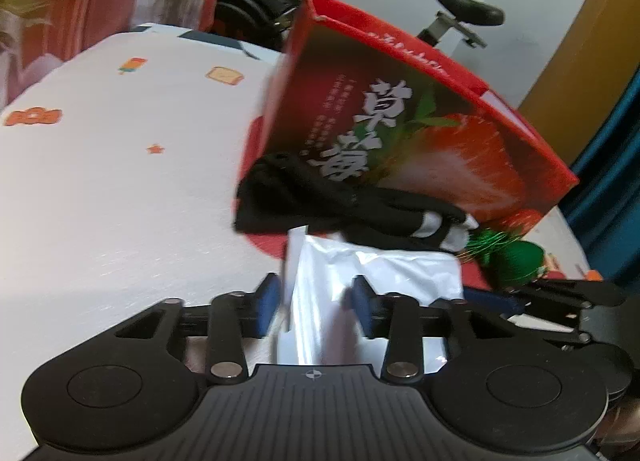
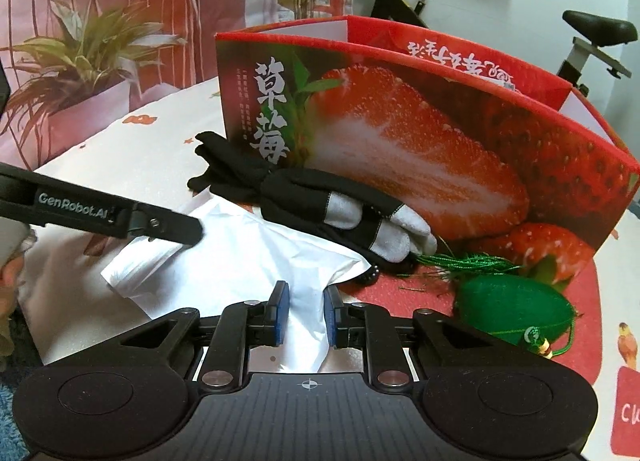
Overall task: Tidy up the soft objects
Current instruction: 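Close the left gripper on the white foil pouch edge, then lift the white pouch with the left gripper over the red box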
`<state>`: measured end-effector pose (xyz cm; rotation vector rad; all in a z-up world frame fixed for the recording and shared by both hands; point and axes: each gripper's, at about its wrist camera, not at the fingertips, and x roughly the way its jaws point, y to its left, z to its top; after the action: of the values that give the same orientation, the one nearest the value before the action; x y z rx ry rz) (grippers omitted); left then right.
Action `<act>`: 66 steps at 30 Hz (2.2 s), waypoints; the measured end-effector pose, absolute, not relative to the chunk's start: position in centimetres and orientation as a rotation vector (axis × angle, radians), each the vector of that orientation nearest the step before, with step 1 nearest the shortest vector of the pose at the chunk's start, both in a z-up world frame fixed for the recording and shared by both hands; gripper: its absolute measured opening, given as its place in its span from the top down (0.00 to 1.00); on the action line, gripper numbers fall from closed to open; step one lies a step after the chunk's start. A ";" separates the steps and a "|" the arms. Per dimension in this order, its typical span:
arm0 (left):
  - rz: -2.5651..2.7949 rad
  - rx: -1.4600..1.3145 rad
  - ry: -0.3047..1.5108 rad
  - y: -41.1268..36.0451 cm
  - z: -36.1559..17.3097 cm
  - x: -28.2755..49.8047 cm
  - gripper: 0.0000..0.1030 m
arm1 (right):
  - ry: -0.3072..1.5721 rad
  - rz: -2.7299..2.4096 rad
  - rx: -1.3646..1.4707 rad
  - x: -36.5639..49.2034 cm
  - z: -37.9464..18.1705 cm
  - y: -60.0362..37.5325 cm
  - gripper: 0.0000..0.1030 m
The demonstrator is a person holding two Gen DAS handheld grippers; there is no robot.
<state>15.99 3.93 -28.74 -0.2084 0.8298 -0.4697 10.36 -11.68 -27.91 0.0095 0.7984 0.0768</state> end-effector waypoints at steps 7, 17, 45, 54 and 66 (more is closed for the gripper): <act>-0.486 -0.136 0.794 2.5 -28.9 15.0 0.61 | 0.793 0.053 0.048 9.6 -28.0 -11.6 0.83; -0.535 -0.222 0.825 3.3 -29.0 14.7 0.75 | 0.768 0.055 0.080 8.0 -27.6 -11.7 0.85; -0.439 -0.215 0.764 4.3 -28.2 14.1 0.93 | 0.739 0.084 0.056 8.1 -27.1 -11.0 0.87; -0.436 -0.207 0.738 4.5 -27.8 14.0 0.93 | 0.726 0.085 0.048 8.3 -26.8 -10.9 0.87; -0.444 -0.193 0.626 4.7 -23.6 13.9 0.93 | 0.632 0.091 -0.011 9.6 -22.7 -11.6 0.87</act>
<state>13.92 4.65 -23.63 -0.1935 0.6262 -0.4439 9.64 -11.57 -22.66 -0.0110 0.6321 0.0909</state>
